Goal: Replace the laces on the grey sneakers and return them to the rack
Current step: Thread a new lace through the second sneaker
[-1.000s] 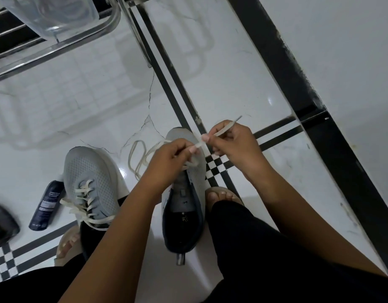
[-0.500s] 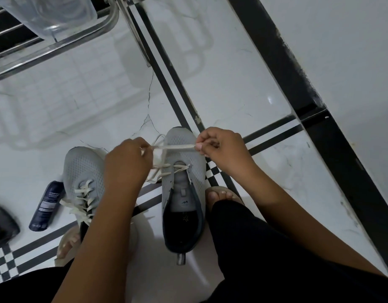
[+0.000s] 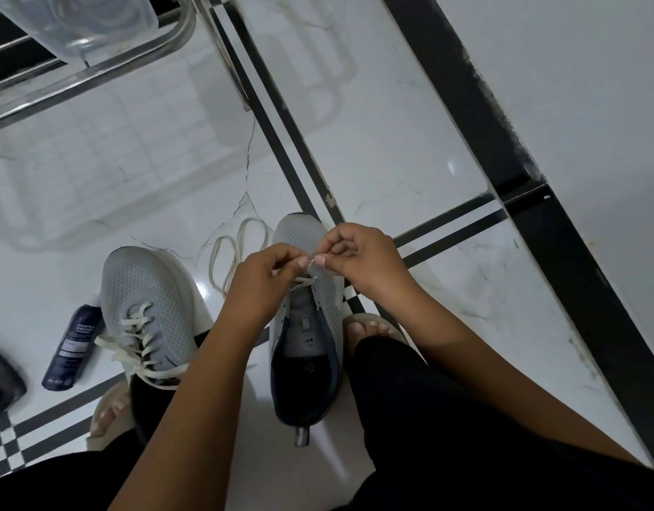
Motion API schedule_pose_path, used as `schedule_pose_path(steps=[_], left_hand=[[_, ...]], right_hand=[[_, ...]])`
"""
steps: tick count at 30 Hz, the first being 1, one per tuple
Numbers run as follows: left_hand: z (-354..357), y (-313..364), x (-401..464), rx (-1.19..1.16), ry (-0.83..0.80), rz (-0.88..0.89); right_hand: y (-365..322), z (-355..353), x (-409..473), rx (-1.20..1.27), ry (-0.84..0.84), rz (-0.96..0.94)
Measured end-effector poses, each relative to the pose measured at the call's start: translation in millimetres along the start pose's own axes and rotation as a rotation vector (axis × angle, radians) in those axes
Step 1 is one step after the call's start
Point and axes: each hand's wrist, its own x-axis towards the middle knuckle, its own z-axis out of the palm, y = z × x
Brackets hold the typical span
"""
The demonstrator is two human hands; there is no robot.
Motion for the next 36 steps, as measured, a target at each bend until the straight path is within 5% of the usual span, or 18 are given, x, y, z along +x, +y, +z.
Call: schedule_pose_path(steps=[4,11,23,29,36], left_hand=[[4.9,-7.3,2.2,0.043,0.073,-0.107],[23.1,-30.5,3.4,0.388,0.143,-0.124],[35.1,-34.5,-5.0,0.625,0.192,-0.032],[44.3,-35.0,-1.2,0.620,0.214,0.040],[47.8,-38.8,-14.0,0.551,0.290,0.092]], right_hand=[[3.6,1.9,1.1,0.106,-0.008,0.102],[18.0,19.5,-7.2,-0.249,-0.280,0.297],[27.9,12.6,-4.9,-0.032,-0.249,0.360],[32.5,14.4,-3.1,-0.045,-0.248,0.357],[42.3,18.9,-4.5,0.211,-0.161,0.372]])
